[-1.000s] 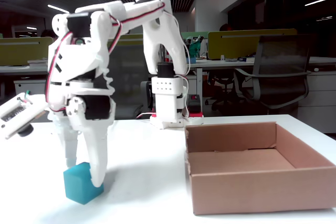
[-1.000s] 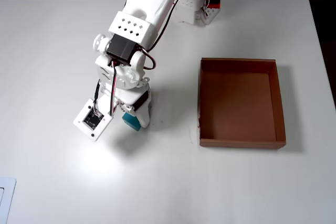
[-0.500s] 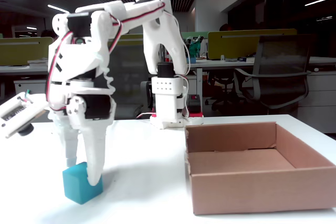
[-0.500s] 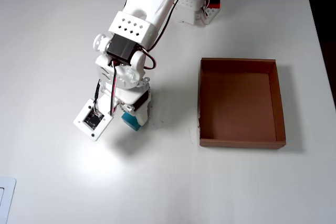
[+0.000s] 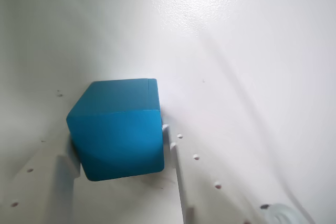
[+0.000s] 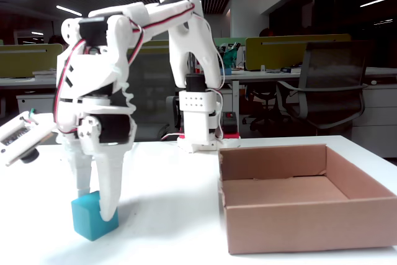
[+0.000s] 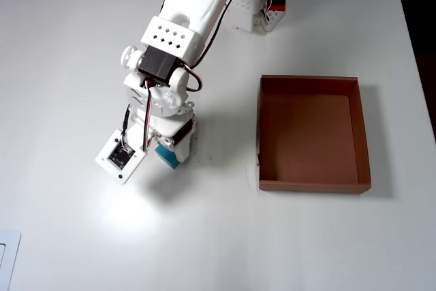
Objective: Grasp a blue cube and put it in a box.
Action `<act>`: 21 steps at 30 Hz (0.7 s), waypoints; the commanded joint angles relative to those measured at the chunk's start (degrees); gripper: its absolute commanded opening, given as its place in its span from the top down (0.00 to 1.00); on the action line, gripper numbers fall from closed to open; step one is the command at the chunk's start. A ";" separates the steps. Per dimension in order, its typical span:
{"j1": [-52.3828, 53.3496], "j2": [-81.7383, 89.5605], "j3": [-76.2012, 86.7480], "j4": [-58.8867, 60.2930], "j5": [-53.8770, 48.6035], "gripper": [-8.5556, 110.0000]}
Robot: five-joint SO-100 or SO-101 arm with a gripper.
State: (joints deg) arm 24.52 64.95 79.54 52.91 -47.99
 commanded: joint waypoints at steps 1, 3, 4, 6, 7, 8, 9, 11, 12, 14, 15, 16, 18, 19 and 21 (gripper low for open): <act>-0.88 1.14 -3.96 -1.32 0.62 0.81; -0.88 1.49 -4.13 -1.41 0.79 0.81; -0.79 1.76 -4.22 -1.41 0.88 0.81; -0.79 2.29 -5.01 -0.70 1.14 0.81; -0.88 2.64 -5.45 -0.35 1.49 0.81; -0.97 2.99 -5.71 0.00 1.67 0.81; -1.05 3.52 -5.89 0.26 1.93 0.81; -1.23 4.57 -6.33 0.79 2.37 0.81; -1.41 5.19 -6.50 1.14 2.46 0.81; -1.76 6.59 -6.68 1.76 2.72 0.81; -2.02 7.38 -6.68 2.11 2.72 0.81; -2.29 8.26 -6.68 2.37 2.81 0.81; -2.99 10.02 -6.68 3.34 2.99 0.81; -3.43 10.99 -6.77 3.96 3.08 0.81; -4.39 13.18 -6.77 5.54 3.16 0.81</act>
State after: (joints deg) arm 21.80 72.25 76.46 57.48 -44.91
